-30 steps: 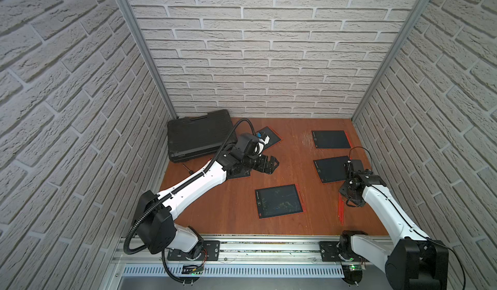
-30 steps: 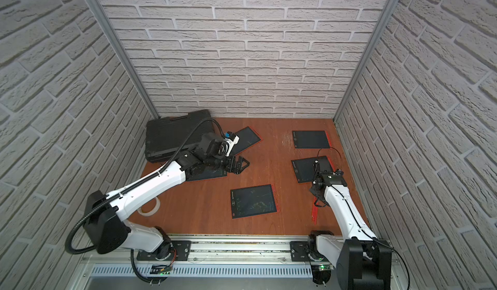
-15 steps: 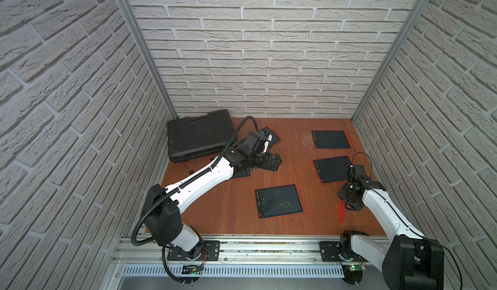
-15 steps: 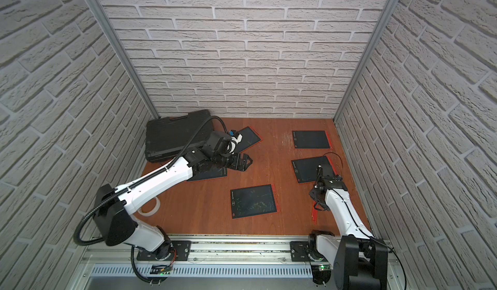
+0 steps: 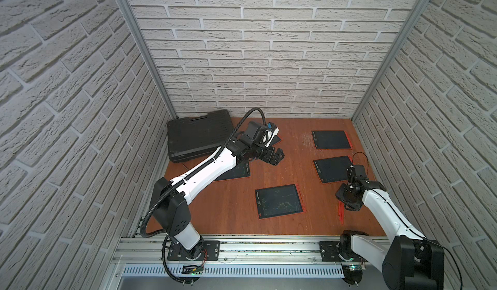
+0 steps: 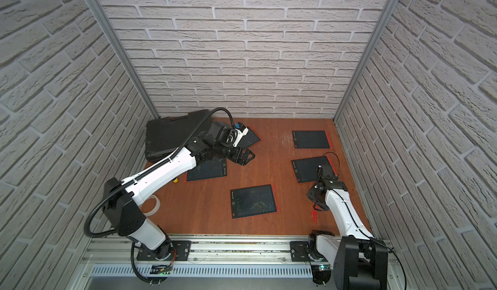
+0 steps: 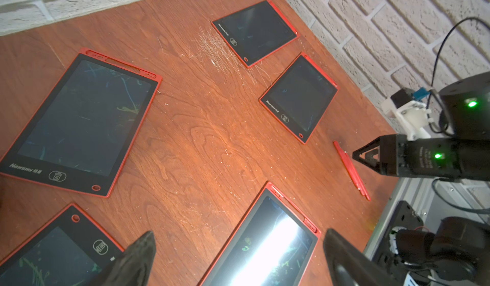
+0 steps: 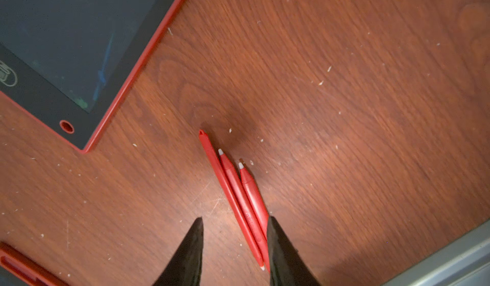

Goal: Place the stylus back onto the writing tablet
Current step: Move the stylus to the center of the board.

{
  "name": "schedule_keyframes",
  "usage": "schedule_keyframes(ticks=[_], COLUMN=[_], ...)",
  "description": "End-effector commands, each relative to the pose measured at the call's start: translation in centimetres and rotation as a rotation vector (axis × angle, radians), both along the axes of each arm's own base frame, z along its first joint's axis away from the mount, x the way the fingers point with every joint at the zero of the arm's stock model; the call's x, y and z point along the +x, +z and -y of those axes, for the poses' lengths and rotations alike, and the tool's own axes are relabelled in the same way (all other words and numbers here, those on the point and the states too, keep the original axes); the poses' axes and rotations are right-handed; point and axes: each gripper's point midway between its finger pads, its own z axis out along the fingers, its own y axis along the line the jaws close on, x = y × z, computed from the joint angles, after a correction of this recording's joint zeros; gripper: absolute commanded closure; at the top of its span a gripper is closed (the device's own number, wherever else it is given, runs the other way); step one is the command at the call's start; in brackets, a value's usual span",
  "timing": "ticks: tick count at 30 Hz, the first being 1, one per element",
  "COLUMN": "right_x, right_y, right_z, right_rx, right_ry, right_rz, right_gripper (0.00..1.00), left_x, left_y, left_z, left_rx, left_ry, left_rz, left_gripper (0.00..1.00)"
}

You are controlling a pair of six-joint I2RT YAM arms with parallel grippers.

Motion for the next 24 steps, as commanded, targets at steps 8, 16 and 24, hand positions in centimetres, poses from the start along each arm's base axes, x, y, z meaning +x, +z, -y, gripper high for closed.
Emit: schedule_keyframes(ticks=[8,16,24], right_x=[0.5,1.2,1.1], right_y=[0.2,-0.8,-1.1], right_z=[-1.2,-1.3,-0.5], right_rx=[0.066,0.083,0.044], right_ry=[0.040,0.069,0.059], right_rz=[0.030,-0.013,-0.044], right_gripper=[0.69,0.78,0.78], left_x=[0.6,0.2,0.8], left_y=[0.5,0.1,0.8], left_z=[0.8,0.9,0.7], left_rx=[-0.092,-0.082,-0.163], left_ry=[-0.022,-0.023,-0.023], left_rz=[0.040,0.007,-0.043], left_gripper=[0.02,0.02,0.02])
